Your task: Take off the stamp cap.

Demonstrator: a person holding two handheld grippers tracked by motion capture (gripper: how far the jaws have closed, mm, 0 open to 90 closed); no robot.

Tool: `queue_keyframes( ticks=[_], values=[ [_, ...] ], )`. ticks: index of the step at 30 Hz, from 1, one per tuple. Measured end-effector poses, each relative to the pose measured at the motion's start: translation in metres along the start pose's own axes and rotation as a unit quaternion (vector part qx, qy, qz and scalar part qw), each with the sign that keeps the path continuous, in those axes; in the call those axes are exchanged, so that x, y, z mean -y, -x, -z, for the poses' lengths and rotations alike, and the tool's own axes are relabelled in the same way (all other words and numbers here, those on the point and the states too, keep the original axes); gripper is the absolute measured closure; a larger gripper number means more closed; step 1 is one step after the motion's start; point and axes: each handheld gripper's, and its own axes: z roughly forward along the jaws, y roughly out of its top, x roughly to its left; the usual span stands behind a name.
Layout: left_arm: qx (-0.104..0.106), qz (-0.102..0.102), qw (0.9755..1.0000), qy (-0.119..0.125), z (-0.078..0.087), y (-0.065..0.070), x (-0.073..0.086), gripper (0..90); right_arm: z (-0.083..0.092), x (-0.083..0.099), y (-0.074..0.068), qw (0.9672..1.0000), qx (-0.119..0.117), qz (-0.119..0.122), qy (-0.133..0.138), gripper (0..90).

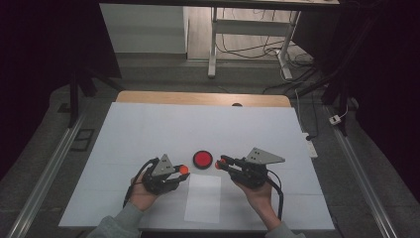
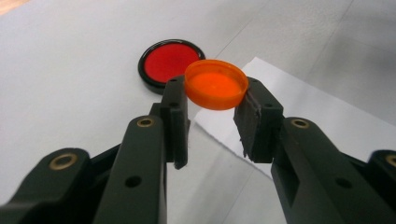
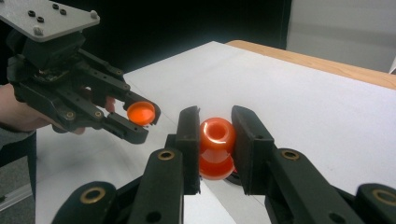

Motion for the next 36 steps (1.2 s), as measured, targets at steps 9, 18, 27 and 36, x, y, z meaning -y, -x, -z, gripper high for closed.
queue_keyframes(
  ticks=[9,18,27,36],
  values=[
    [-0.01,0.007,0.9999,0.004,0.013,-0.007,0.01,65.7,0.0,0.0,0.001,1.0,0.002,0.001,-0.001,72.3],
    [-0.021,0.017,0.9996,0.005,0.024,-0.012,0.022,65.7,0.001,0.0,0.002,1.0,0.004,0.001,-0.001,72.4],
    [-0.031,0.037,0.9987,0.014,0.042,-0.017,0.038,65.7,0.002,0.0,0.003,1.0,0.007,0.001,-0.001,72.3],
    [-0.04,0.047,0.9979,0.021,0.056,-0.02,0.049,65.7,0.0,0.001,0.003,1.0,0.006,0.001,-0.003,72.3]
  ],
)
